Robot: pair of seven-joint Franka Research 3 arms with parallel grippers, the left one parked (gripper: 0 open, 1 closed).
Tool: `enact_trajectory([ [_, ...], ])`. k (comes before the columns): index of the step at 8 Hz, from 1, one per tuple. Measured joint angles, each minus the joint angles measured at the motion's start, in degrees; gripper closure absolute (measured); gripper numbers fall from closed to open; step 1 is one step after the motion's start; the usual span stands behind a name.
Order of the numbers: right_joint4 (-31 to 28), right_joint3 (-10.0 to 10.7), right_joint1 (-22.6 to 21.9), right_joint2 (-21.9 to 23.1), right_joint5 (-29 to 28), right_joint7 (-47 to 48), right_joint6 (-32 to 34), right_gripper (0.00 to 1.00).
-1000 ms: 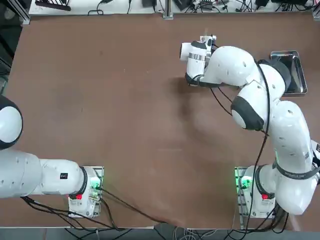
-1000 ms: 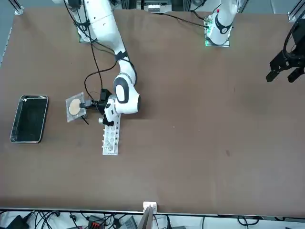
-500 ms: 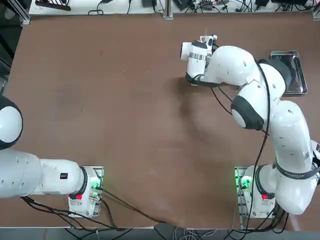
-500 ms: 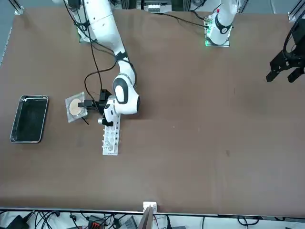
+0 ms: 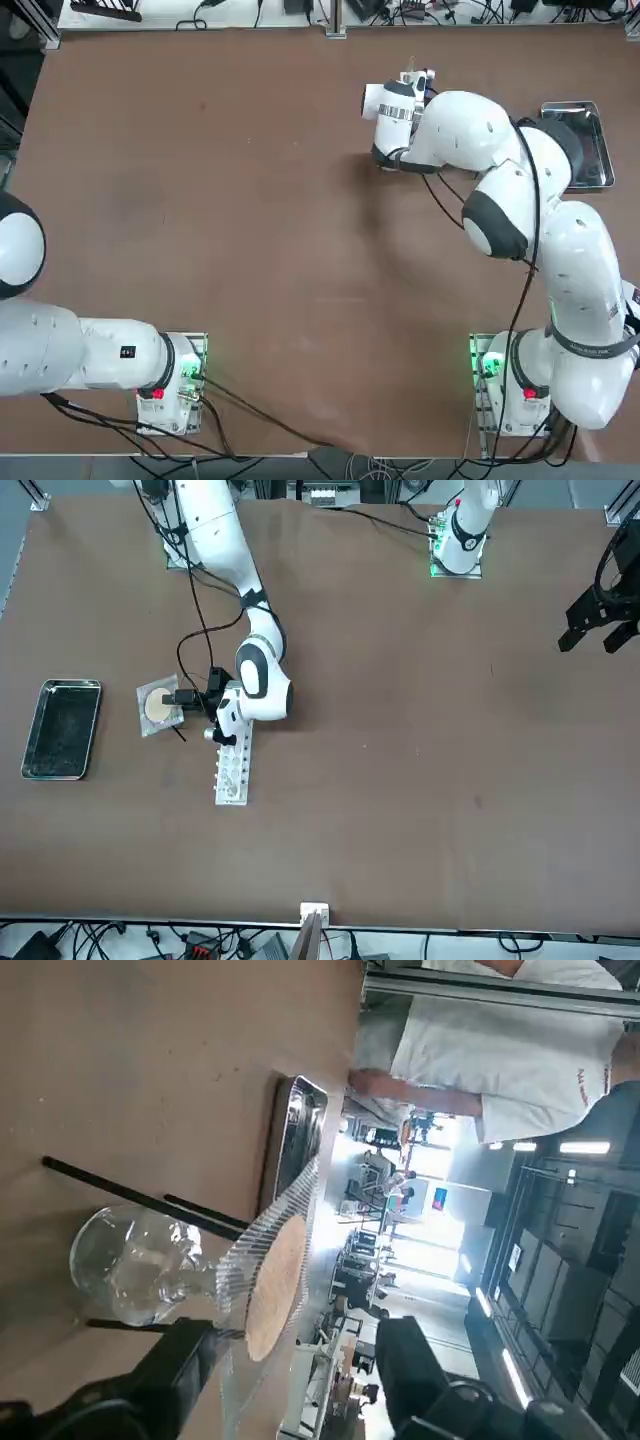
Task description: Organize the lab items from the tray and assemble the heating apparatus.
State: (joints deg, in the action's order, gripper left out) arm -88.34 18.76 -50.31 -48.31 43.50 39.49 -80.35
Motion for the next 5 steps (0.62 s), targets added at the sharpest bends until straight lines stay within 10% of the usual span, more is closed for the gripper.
enact_trajectory([
  [5, 0.14, 0.05, 0.77, 0.0, -0.54, -0.03, -0.18, 0.0],
])
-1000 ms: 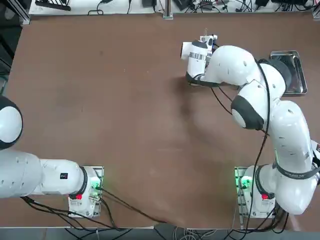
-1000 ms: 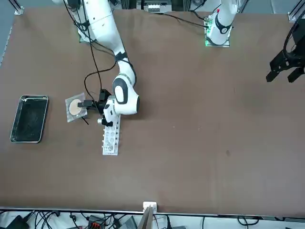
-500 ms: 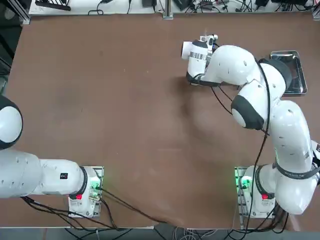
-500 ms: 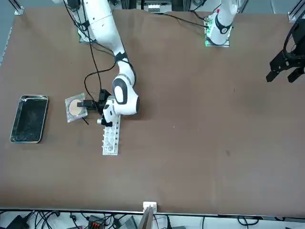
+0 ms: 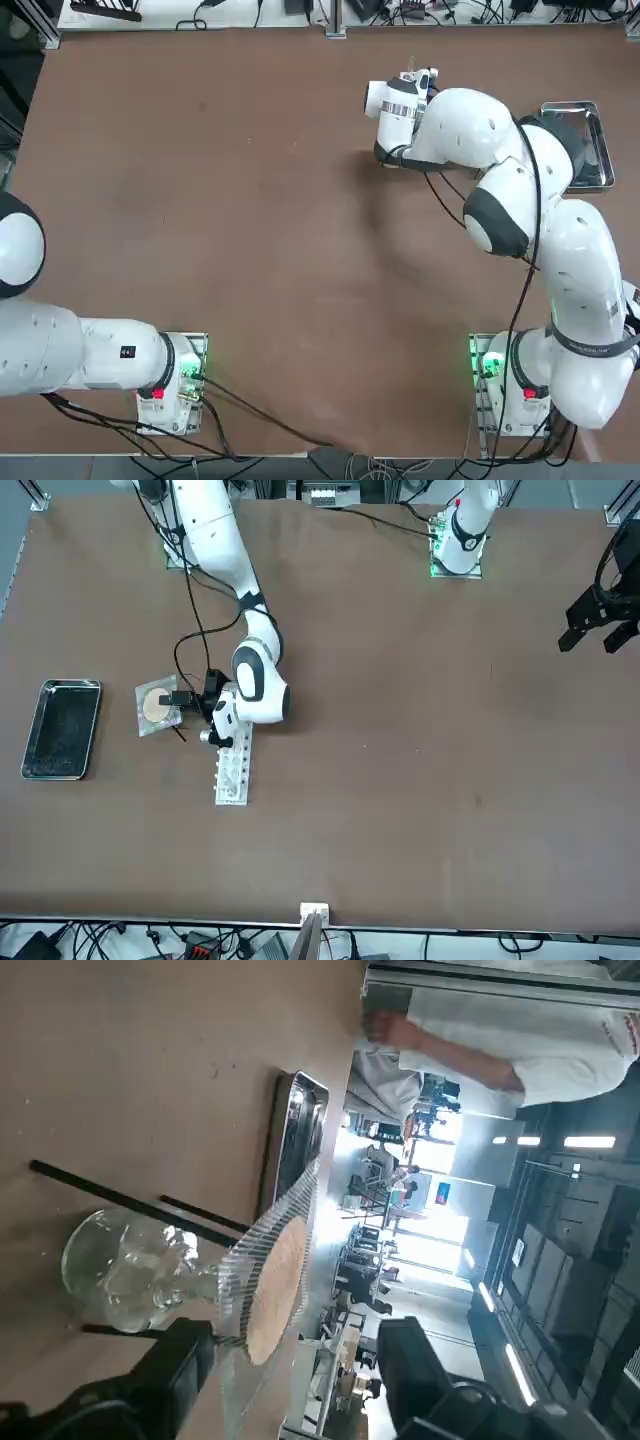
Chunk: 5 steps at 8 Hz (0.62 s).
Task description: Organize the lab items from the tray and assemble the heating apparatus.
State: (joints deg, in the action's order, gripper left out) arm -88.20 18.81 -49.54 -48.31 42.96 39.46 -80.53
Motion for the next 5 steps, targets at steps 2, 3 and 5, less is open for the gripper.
enact_trajectory([
  [2, 1.03, 0.0, -0.02, 0.0, -1.74, 0.0, -0.07, 0.0],
  [3, 2.29, 0.0, -0.04, 0.01, -3.62, 0.0, -0.08, 0.0],
  [5, 6.34, 0.03, -0.11, 0.18, -8.23, -0.57, 0.01, 0.0],
])
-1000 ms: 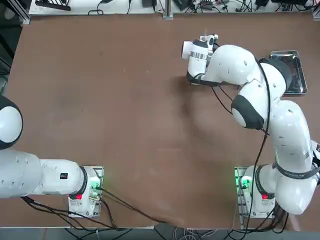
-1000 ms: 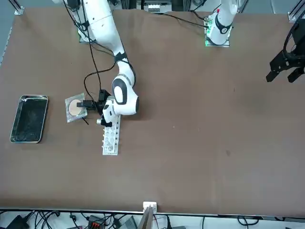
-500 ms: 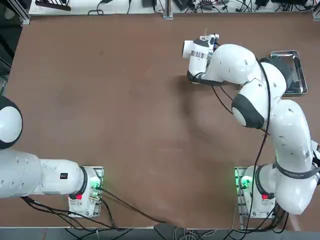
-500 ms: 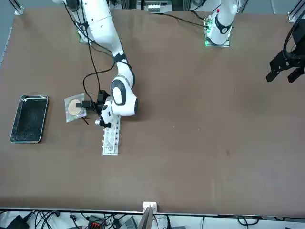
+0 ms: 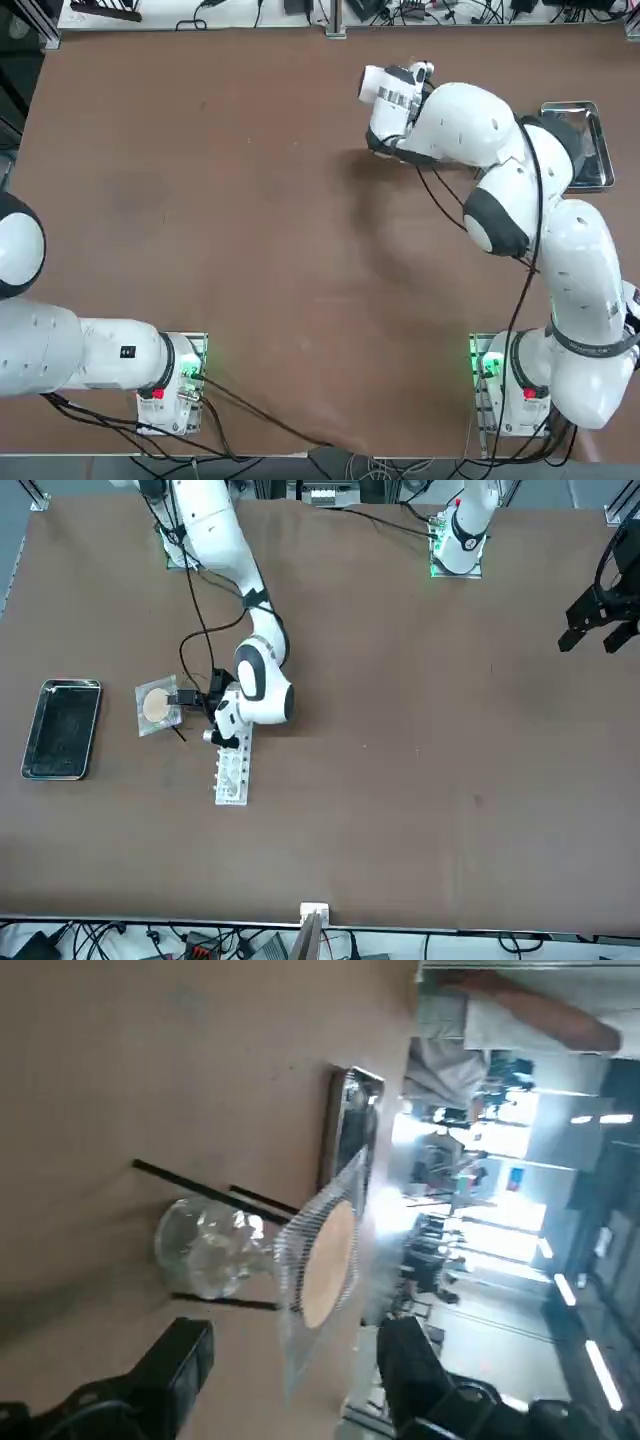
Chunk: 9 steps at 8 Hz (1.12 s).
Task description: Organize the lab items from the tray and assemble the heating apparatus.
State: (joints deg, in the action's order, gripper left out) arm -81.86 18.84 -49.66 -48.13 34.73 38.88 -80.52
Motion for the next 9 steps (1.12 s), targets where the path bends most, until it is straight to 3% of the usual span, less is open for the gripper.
enact_trajectory([
  [2, 3.57, 0.24, 0.0, 1.56, -3.81, -1.99, 0.98, 0.0],
  [5, 5.19, 0.97, 0.45, 8.96, -9.12, -5.05, 1.84, 0.0],
  [9, 5.3, 1.36, 7.53, 19.99, -14.02, -14.44, 2.2, 0.0],
])
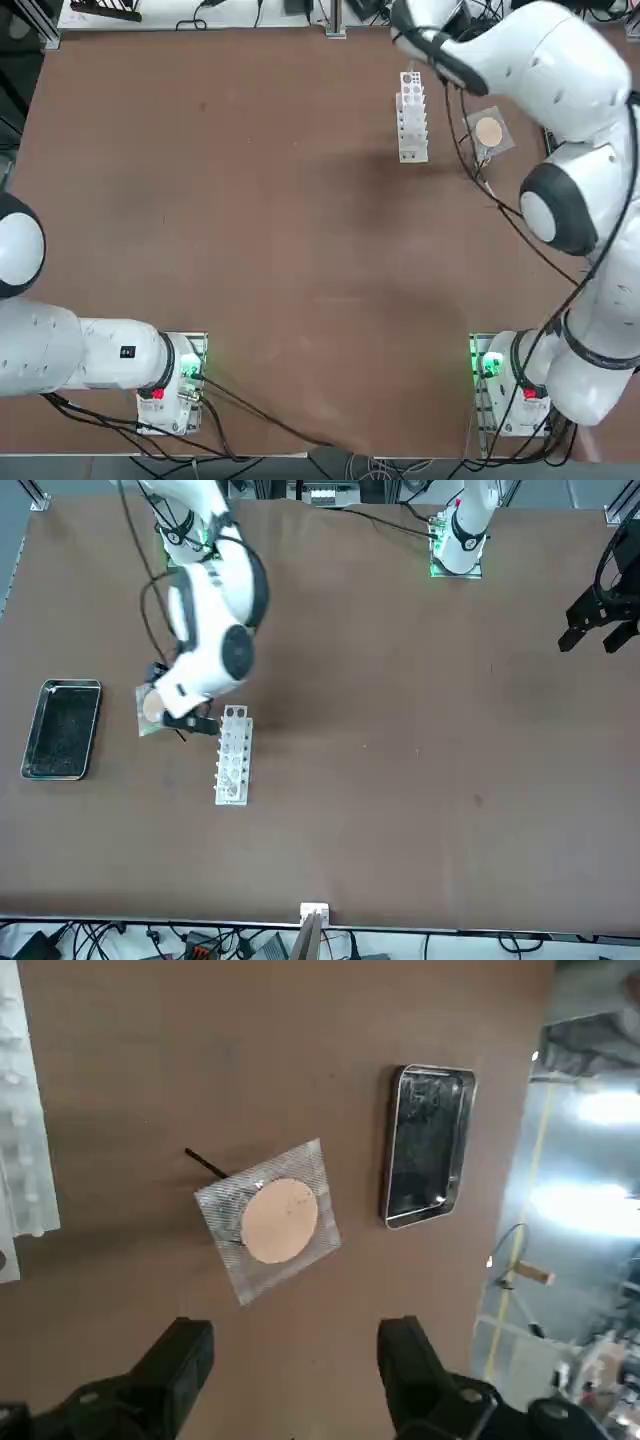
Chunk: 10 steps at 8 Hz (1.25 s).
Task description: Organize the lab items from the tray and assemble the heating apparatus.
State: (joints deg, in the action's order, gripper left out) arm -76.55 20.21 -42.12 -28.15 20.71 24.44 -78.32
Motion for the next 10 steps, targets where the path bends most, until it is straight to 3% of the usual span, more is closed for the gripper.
enact_trajectory([
  [7, -0.04, 0.12, 17.68, 7.6, -13.84, -13.41, -5.36, 0.0],
  [10, -0.1, -0.17, 22.73, 10.04, -16.65, -17.29, -5.71, 0.0],
])
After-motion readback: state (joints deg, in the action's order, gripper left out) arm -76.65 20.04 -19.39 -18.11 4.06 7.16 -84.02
